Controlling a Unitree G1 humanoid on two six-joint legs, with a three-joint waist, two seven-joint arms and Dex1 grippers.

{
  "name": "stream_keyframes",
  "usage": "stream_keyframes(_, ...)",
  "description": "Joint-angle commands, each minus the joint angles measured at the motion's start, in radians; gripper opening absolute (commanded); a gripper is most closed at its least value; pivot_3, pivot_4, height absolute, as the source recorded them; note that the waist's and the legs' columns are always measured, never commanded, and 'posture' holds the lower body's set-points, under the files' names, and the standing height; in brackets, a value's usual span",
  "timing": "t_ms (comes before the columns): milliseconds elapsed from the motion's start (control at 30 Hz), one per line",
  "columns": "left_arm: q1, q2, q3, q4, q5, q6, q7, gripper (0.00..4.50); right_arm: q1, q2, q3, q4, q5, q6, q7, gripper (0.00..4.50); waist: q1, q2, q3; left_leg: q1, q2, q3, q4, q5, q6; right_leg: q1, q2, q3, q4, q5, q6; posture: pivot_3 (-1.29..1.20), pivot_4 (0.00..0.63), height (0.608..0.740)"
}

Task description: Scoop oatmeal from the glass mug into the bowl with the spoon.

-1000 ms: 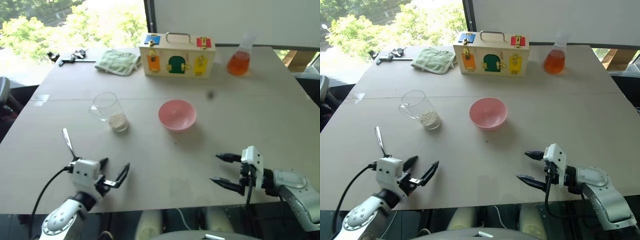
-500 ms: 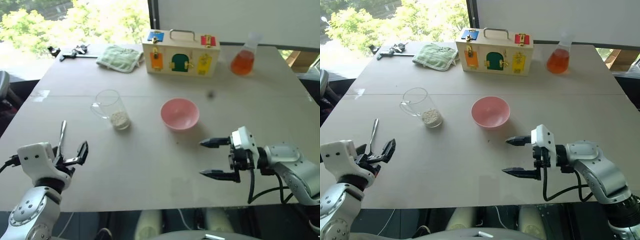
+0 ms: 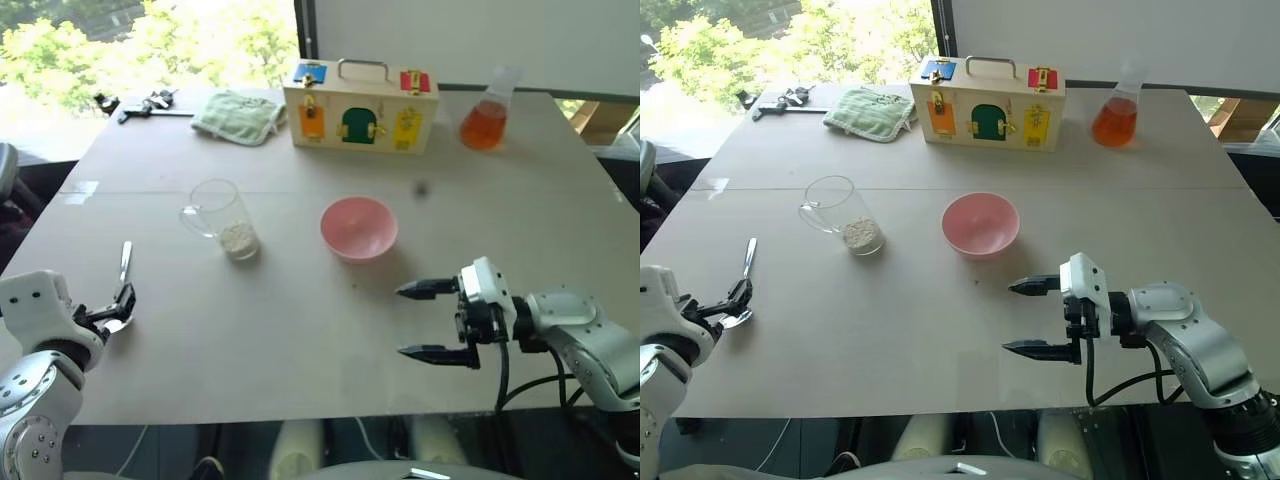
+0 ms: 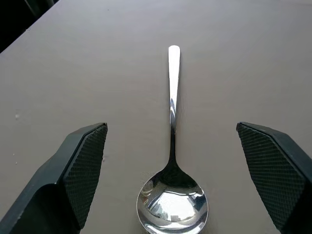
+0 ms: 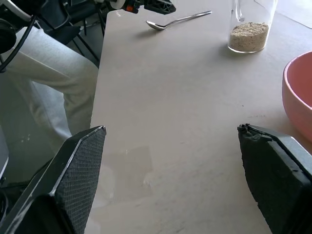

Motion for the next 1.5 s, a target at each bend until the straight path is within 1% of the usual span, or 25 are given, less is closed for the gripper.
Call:
stream_keyframes(33, -0.026, 0.071, -0.027, 0.094, 0.058, -0.033, -0.077, 4.48, 0.0, 0.004, -0.015, -0.047, 0.018, -0.002, -0.016, 4.34, 0.0, 0.0, 0.0, 0.0, 0.0, 0.0, 0.0, 0.0, 0.0, 0.0, 0.0, 0.0, 0.0, 0.0, 0.0, 0.0, 0.15, 0.74)
stream_keyframes(133, -0.049, 0.095, -0.03, 0.156, 0.078, -0.052, -0.119, 4.48, 0.009, 0.003, -0.018, -0.056, 0.018, -0.002, -0.025, 4.34, -0.001, 0.0, 0.0, 0.0, 0.0, 0.001, 0.0, 0.002, -0.003, -0.001, 0.0, 0.0, 0.0, 0.0, 0.0, 0.0, 0.15, 0.74)
stream_keyframes(233, -0.065, 0.147, -0.072, 0.259, 0.113, -0.078, -0.202, 4.48, 0.018, 0.006, -0.02, -0.074, 0.023, 0.004, -0.046, 4.34, -0.001, 0.0, 0.0, 0.0, 0.0, 0.001, 0.0, 0.002, -0.004, -0.001, -0.001, 0.001, 0.0, 0.0, 0.0, 0.0, 0.15, 0.74)
stream_keyframes(433, -0.119, 0.212, -0.125, 0.393, 0.128, -0.034, -0.302, 4.48, 0.025, 0.014, -0.019, -0.086, 0.026, 0.005, -0.071, 4.34, 0.0, 0.001, 0.001, 0.0, 0.0, 0.001, -0.001, 0.002, -0.004, -0.001, -0.001, 0.0, 0.001, 0.0, 0.0, 0.0, 0.15, 0.74)
stream_keyframes(500, -0.137, 0.223, -0.129, 0.414, 0.123, -0.008, -0.318, 3.95, 0.027, 0.019, -0.017, -0.085, 0.024, 0.001, -0.077, 4.5, 0.0, 0.003, 0.001, 0.0, 0.0, 0.001, -0.001, 0.001, -0.003, -0.001, -0.002, 0.0, 0.002, 0.0, 0.0, 0.0, 0.15, 0.74)
stream_keyframes(533, -0.146, 0.229, -0.131, 0.424, 0.123, 0.004, -0.323, 3.55, 0.027, 0.021, -0.016, -0.084, 0.022, -0.001, -0.079, 4.5, -0.001, 0.003, 0.001, 0.001, 0.0, 0.001, -0.001, 0.001, -0.002, -0.001, -0.002, 0.0, 0.002, 0.0, 0.0, 0.0, 0.15, 0.74)
stream_keyframes(600, -0.158, 0.232, -0.13, 0.435, 0.124, 0.026, -0.329, 2.59, 0.027, 0.028, -0.015, -0.084, 0.021, -0.003, -0.084, 4.5, -0.002, 0.003, 0.001, 0.001, 0.0, 0.001, 0.0, 0.0, -0.001, -0.002, -0.003, 0.0, 0.005, 0.0, 0.0, 0.0, 0.15, 0.74)
stream_keyframes(633, -0.16, 0.234, -0.131, 0.439, 0.127, 0.032, -0.333, 2.36, 0.027, 0.029, -0.014, -0.084, 0.02, -0.003, -0.085, 4.5, -0.002, 0.003, 0.001, 0.002, 0.0, 0.001, 0.0, 0.0, -0.001, -0.002, -0.003, 0.001, 0.006, 0.0, 0.0, 0.0, 0.15, 0.74)
stream_keyframes(667, -0.161, 0.235, -0.132, 0.441, 0.129, 0.036, -0.336, 1.98, 0.026, 0.031, -0.014, -0.084, 0.019, -0.003, -0.086, 4.5, -0.002, 0.003, 0.001, 0.002, 0.0, 0.001, 0.0, 0.0, -0.001, -0.002, -0.003, 0.001, 0.007, 0.0, 0.0, 0.0, 0.15, 0.74)
stream_keyframes(767, -0.171, 0.215, -0.106, 0.45, 0.119, 0.042, -0.331, 0.76, 0.023, 0.034, -0.01, -0.086, 0.019, -0.001, -0.091, 4.5, -0.003, 0.003, 0.001, 0.003, 0.0, 0.003, 0.0, 0.0, -0.001, -0.004, -0.003, 0.002, 0.011, 0.0, 0.0, 0.0, 0.15, 0.74)
stream_keyframes(800, -0.168, 0.202, -0.09, 0.453, 0.112, 0.045, -0.328, 0.24, 0.021, 0.035, -0.01, -0.087, 0.021, 0.001, -0.091, 4.5, -0.003, 0.003, 0.001, 0.003, 0.0, 0.003, 0.0, 0.0, -0.001, -0.005, -0.004, 0.002, 0.011, 0.0, 0.0, 0.0, 0.15, 0.74)
stream_keyframes(833, -0.163, 0.191, -0.077, 0.454, 0.107, 0.048, -0.326, 0.12, 0.018, 0.035, -0.011, -0.087, 0.023, 0.002, -0.091, 4.5, -0.003, 0.003, 0.001, 0.003, 0.0, 0.004, 0.0, 0.0, -0.001, -0.005, -0.004, 0.003, 0.011, 0.0, 0.0, 0.0, 0.15, 0.74)
stream_keyframes(900, -0.13, 0.163, -0.054, 0.445, 0.108, 0.049, -0.325, 0.12, 0.014, 0.033, -0.012, -0.086, 0.026, 0.005, -0.088, 4.5, -0.004, 0.003, 0.001, 0.002, 0.0, 0.004, 0.0, 0.0, -0.001, -0.005, -0.005, 0.003, 0.011, 0.0, 0.0, 0.0, 0.15, 0.74)
stream_keyframes(967, -0.065, 0.125, -0.029, 0.414, 0.106, 0.033, -0.336, 0.12, 0.009, 0.033, -0.014, -0.085, 0.031, 0.011, -0.088, 4.5, -0.011, 0.004, 0.001, 0.002, 0.0, 0.005, 0.0, 0.0, -0.001, -0.006, -0.007, 0.003, 0.011, 0.0, 0.0, 0.0, 0.15, 0.74)
stream_keyframes(1067, 0.025, 0.07, -0.002, 0.341, 0.099, -0.045, -0.382, 0.12, -0.002, 0.039, -0.023, -0.089, 0.053, 0.031, -0.098, 4.5, -0.03, 0.005, 0.0, 0.003, 0.0, 0.008, -0.001, 0.001, -0.002, -0.007, -0.01, 0.006, 0.011, 0.0, 0.0, 0.0, 0.15, 0.74)
stream_keyframes(1167, 0.197, -0.054, 0.004, 0.139, 0.069, -0.233, -0.505, 0.12, -0.017, 0.041, -0.025, -0.088, 0.073, 0.053, -0.101, 4.5, -0.035, 0.005, 0.0, 0.002, 0.0, 0.01, -0.002, 0.002, -0.004, -0.008, -0.011, 0.008, 0.011, 0.0, 0.0, 0.0, 0.15, 0.74)
stream_keyframes(1233, 0.292, -0.121, -0.025, 0.018, 0.091, -0.375, -0.563, 0.12, -0.024, 0.037, -0.019, -0.082, 0.075, 0.064, -0.097, 4.5, -0.028, 0.005, 0.0, 0.001, 0.0, 0.009, -0.002, 0.001, -0.004, -0.009, -0.013, 0.01, 0.009, -0.001, -0.001, 0.0, 0.15, 0.74)
stream_keyframes(1333, 0.391, -0.18, -0.076, -0.105, 0.073, -0.469, -0.635, 0.12, -0.041, 0.042, -0.009, -0.083, 0.097, 0.107, -0.111, 4.5, -0.018, 0.004, 0.0, -0.001, -0.001, 0.007, -0.001, -0.001, 0.0, -0.01, -0.014, 0.008, 0.009, -0.002, -0.004, 0.0, 0.15, 0.74)
stream_keyframes(1433, 0.464, -0.194, -0.145, -0.181, 0.089, -0.546, -0.7, 0.12, -0.062, 0.056, -0.011, -0.09, 0.153, 0.194, -0.154, 4.5, -0.009, 0.003, 0.001, -0.002, -0.001, 0.005, -0.001, -0.001, -0.001, -0.01, -0.015, 0.007, 0.009, -0.002, -0.005, 0.0, 0.15, 0.74)
stream_keyframes(1500, 0.485, -0.176, -0.208, -0.205, 0.153, -0.611, -0.723, 0.12, -0.073, 0.063, -0.003, -0.088, 0.184, 0.272, -0.197, 4.5, -0.008, 0.003, 0.001, -0.002, -0.001, 0.004, -0.001, -0.001, -0.001, -0.01, -0.014, 0.007, 0.009, -0.004, -0.007, 0.0, 0.15, 0.74)
